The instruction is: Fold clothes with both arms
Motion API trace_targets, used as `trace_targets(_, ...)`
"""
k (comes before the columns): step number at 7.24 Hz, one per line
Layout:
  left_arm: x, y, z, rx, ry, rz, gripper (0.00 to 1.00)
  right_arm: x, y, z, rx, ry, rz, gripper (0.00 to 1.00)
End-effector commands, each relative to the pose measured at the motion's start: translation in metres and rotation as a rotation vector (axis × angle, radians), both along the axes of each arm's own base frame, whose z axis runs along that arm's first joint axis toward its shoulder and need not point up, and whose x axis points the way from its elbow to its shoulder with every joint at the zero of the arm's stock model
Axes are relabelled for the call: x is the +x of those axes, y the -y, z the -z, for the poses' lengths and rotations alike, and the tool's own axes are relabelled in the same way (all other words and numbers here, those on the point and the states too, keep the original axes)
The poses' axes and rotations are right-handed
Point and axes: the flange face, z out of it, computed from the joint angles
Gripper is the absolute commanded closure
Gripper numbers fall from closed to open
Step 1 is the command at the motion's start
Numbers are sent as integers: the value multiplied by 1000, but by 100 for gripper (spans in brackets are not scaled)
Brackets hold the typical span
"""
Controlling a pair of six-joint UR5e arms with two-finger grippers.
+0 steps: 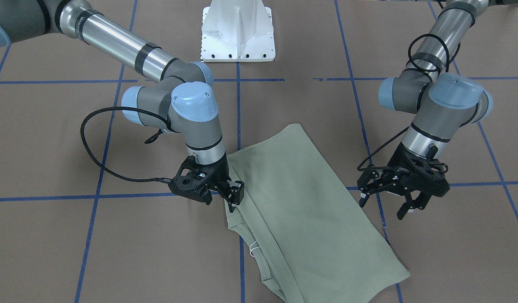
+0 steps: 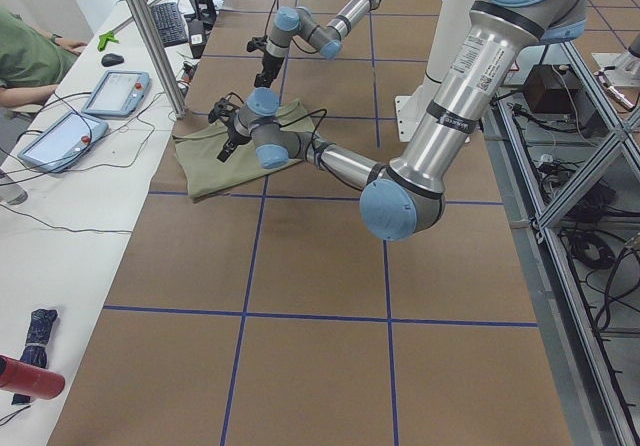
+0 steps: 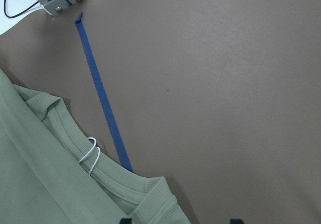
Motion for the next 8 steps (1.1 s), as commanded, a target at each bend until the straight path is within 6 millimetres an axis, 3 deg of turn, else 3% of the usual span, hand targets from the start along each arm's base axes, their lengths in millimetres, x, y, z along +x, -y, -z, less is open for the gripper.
trace_targets(1, 13, -11, 4, -20, -31, -9, 0, -24, -5, -5, -4, -20, 5, 35)
trace_targets(4, 22, -15, 1, -26, -30, -21, 0, -47, -9, -22, 12, -51, -2, 39)
trace_targets(8, 22, -16, 1, -28, -32, -22, 0, -55, -15, -27, 18, -66, -2, 42)
